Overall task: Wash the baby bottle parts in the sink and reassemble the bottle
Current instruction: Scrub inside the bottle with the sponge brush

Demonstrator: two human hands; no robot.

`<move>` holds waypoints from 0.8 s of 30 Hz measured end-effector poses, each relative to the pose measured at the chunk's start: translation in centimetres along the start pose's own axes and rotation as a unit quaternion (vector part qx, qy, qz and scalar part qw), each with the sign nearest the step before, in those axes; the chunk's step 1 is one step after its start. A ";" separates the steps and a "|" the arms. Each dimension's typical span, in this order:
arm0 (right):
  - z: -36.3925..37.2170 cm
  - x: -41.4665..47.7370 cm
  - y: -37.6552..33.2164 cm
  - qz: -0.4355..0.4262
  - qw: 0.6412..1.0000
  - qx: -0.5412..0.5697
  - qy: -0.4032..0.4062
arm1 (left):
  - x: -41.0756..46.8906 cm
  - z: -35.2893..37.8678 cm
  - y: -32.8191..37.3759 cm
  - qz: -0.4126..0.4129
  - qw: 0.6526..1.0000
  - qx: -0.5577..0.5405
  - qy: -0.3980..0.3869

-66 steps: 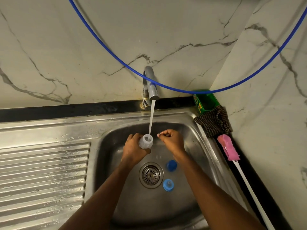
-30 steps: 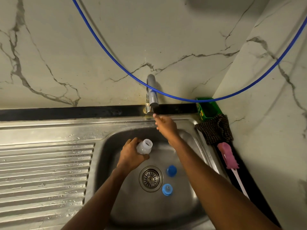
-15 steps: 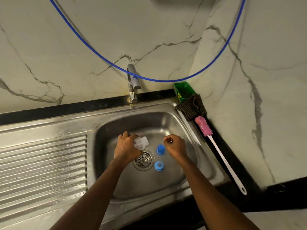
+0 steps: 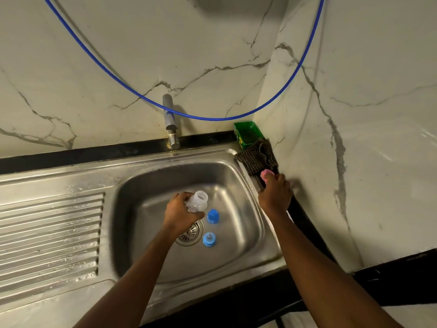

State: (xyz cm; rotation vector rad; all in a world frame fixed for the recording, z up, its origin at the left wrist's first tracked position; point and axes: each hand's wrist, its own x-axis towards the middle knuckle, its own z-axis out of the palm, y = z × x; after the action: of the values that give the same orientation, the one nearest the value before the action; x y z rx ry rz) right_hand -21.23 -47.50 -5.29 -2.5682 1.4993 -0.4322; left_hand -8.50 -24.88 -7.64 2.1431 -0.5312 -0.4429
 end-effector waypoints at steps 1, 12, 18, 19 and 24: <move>0.2 0.2 0.3 0.001 1.000 -0.004 -0.010 | 0.0 0.1 0.2 0.002 1.000 0.000 0.003; -2.8 -0.2 -3.2 -0.026 0.934 0.329 -0.139 | -1.5 -0.9 0.6 0.028 0.999 -0.019 0.034; -3.6 -7.0 -7.9 -0.089 0.841 0.402 -0.351 | -3.3 -3.1 0.0 0.042 0.997 -0.025 0.059; -3.2 -7.8 -8.4 -0.114 0.850 0.391 -0.335 | -3.7 -3.5 -0.1 0.049 0.996 -0.021 0.065; -2.3 -10.0 -10.1 -0.234 0.914 0.244 -0.224 | -5.0 -5.5 -1.8 0.070 0.994 -0.004 0.082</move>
State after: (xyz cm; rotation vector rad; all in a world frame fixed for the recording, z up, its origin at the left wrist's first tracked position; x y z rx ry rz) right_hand -18.19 -33.76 -2.27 -2.3629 0.5311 -0.1998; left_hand -9.68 -17.67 -5.34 2.0952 -0.5808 -0.1898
